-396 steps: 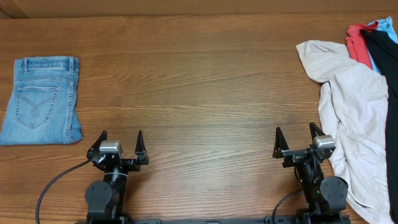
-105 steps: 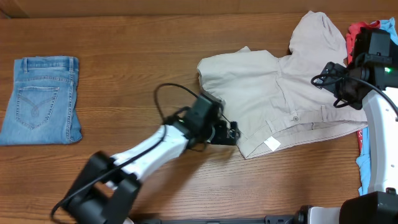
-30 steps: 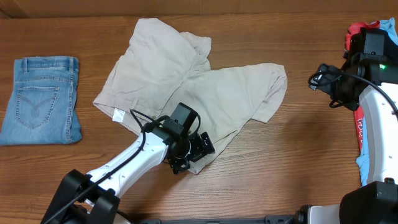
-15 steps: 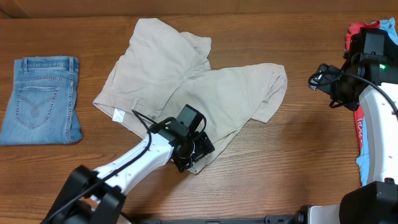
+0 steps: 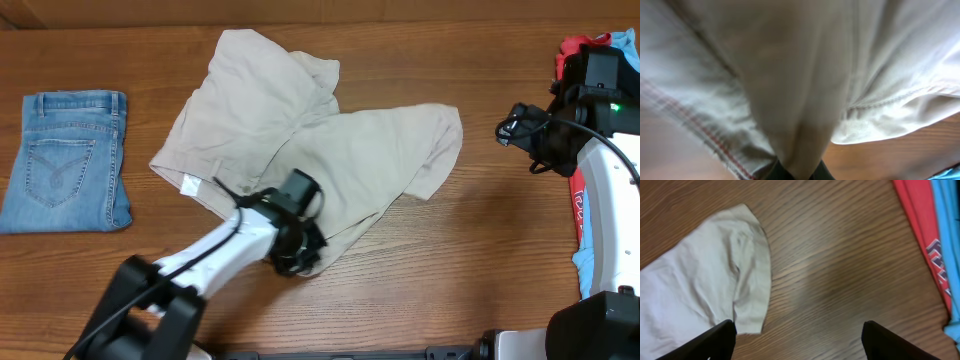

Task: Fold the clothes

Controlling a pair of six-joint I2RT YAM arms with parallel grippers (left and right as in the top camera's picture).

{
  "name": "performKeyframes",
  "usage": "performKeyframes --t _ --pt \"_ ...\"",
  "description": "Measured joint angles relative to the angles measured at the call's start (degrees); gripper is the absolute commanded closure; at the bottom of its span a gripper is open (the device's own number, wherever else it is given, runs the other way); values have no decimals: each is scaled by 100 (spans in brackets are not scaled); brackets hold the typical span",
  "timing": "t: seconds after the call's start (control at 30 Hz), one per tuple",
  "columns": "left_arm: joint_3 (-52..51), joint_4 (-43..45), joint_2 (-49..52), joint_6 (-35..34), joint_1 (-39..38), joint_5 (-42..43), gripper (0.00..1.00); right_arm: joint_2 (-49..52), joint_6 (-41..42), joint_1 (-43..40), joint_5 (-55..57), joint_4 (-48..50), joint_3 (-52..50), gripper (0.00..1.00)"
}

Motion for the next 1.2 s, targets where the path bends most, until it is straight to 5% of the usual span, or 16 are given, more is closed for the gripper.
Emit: performKeyframes --t 0.43,0.87,1.03,1.2 --pt "4 -507 -2542 1655 2107 -175 96 625 -848 251 -1182 461 -713 20" --pt "168 -509 -3381 2079 2623 -350 94 1956 -1005 940 -1414 1397 -898 22" --pt "168 -507 -3381 2159 2623 -417 93 2155 -1005 938 -1412 1451 -1001 46" --pt "168 -507 -3381 2164 2625 -498 94 2175 -1023 942 -1519 1484 -1161 94"
